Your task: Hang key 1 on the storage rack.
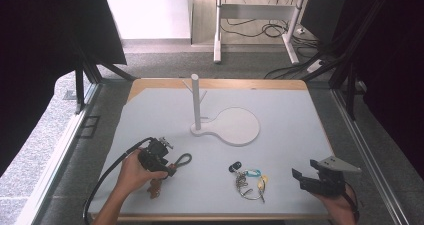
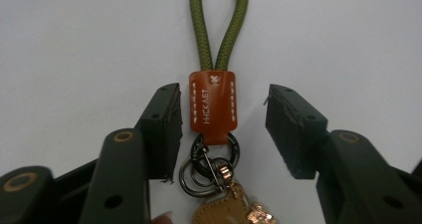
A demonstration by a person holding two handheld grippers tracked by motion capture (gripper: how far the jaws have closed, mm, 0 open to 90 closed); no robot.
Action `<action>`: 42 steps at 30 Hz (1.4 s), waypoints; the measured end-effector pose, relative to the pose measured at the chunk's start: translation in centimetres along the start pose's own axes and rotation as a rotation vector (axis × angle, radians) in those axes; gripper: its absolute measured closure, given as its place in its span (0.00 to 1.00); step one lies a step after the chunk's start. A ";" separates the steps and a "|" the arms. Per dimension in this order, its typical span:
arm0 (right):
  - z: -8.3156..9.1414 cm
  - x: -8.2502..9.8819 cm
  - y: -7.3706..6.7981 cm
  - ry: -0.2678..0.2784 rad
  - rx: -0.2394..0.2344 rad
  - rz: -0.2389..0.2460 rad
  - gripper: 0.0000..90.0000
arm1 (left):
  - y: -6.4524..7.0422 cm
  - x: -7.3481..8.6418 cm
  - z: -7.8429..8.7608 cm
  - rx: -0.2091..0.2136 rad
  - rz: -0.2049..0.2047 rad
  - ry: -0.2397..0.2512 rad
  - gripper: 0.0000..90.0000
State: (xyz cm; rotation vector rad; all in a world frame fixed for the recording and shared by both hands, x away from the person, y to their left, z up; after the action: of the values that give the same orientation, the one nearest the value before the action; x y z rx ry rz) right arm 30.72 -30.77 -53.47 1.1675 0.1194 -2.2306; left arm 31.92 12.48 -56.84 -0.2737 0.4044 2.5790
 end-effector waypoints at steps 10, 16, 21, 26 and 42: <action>-0.3 0.3 -0.1 -0.017 0.002 0.005 0.26 | -0.4 -0.1 -1.0 -0.054 -0.021 -0.033 0.66; -0.5 0.4 -0.1 -0.027 -0.001 0.009 0.26 | -0.2 -0.3 -1.1 -0.119 -0.072 -0.067 0.69; -0.6 0.5 -0.3 -0.039 0.000 0.017 0.26 | 0.0 -0.4 -1.2 -0.127 -0.074 -0.086 0.73; -0.8 0.7 -0.3 -0.048 0.003 0.020 0.26 | 0.0 -0.3 -1.2 -0.126 -0.079 -0.083 0.74; -0.7 0.7 -0.3 -0.046 -0.004 0.008 0.26 | 0.1 -0.4 1.0 -0.022 -0.053 0.012 0.75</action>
State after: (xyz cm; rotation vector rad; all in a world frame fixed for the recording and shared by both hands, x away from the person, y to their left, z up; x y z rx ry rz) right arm 30.78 -30.63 -54.49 1.1121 0.1002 -2.2476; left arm 32.10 12.59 -55.83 -0.3036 0.3680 2.5323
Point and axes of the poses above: each handheld gripper's, and its own axes: z roughly backward along the jaws, x roughly out of its underside, y roughly to its right, the point moved 10 cm from there along -z, roughly forward along the jaws, and after that the axes turned 15 degrees about z, right-handed, at the moved point
